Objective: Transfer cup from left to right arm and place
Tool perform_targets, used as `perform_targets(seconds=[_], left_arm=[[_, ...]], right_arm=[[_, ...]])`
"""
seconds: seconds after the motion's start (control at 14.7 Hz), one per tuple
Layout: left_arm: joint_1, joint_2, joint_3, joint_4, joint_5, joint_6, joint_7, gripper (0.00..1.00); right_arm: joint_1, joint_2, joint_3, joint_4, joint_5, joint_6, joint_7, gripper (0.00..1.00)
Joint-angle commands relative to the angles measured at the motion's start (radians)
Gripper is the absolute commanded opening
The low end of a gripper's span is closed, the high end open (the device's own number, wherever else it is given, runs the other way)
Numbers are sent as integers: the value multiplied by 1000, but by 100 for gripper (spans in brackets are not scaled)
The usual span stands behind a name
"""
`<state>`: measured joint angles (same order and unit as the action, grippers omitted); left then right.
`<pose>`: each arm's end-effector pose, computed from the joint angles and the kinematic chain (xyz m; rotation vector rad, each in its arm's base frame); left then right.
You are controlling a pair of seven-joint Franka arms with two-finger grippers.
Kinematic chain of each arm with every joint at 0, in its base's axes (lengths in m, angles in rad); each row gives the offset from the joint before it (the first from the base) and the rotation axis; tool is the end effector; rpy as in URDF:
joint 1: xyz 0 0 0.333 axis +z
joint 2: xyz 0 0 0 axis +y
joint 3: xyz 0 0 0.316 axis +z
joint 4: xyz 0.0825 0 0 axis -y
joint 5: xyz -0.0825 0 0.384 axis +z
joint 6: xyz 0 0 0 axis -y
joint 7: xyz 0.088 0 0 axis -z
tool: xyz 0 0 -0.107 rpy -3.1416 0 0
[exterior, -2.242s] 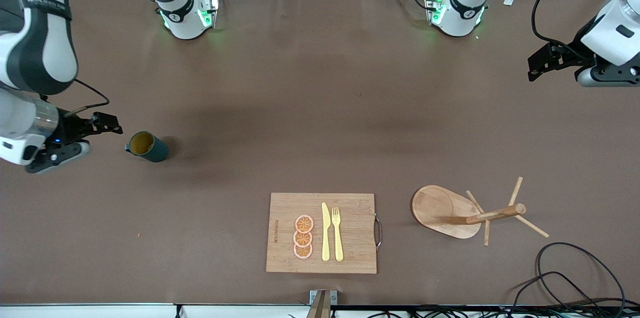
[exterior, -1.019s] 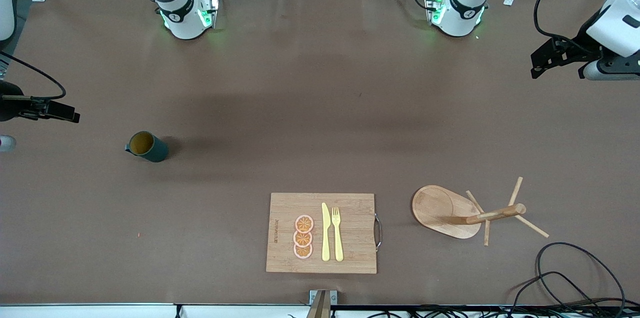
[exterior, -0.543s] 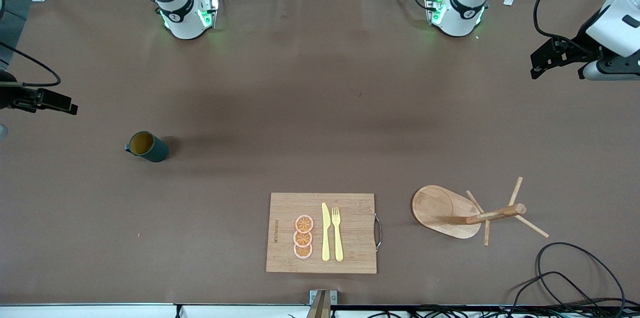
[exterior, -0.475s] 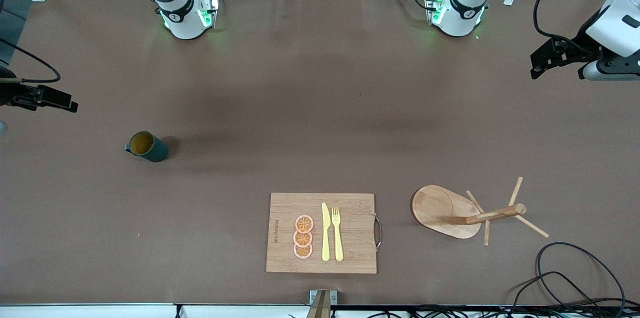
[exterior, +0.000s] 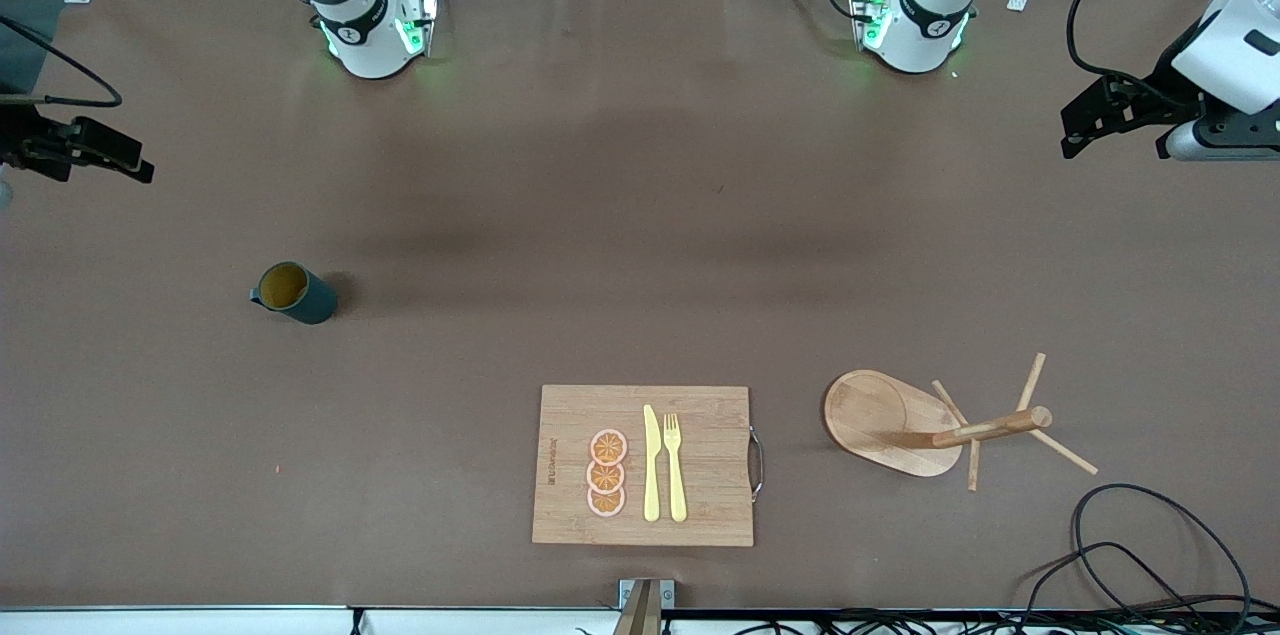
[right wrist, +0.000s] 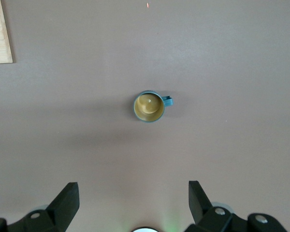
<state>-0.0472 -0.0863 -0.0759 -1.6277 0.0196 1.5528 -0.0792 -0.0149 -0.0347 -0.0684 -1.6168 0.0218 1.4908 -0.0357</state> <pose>0.5217 -0.0643 0.6426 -3.1159 0.0673 -0.0214 0.5326 -0.0426 0.6152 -3.1081 0.0726 0.1397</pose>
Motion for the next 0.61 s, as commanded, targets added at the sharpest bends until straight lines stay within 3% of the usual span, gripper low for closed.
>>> perform_targets(seconds=[0.0,0.34,0.54], left_arm=[[7,-12,-5,-6,3,7,15,100],[6,6,-4,35,13,-2,9,100],[0,7,-5,35,13,-2,18,100]], right_arm=[[-25,-63,27,-63,-20,19,16,100],[-14,-100,21,-64,-20,9,19,100],[52,-108,-45,-68,-20,0,19,100]])
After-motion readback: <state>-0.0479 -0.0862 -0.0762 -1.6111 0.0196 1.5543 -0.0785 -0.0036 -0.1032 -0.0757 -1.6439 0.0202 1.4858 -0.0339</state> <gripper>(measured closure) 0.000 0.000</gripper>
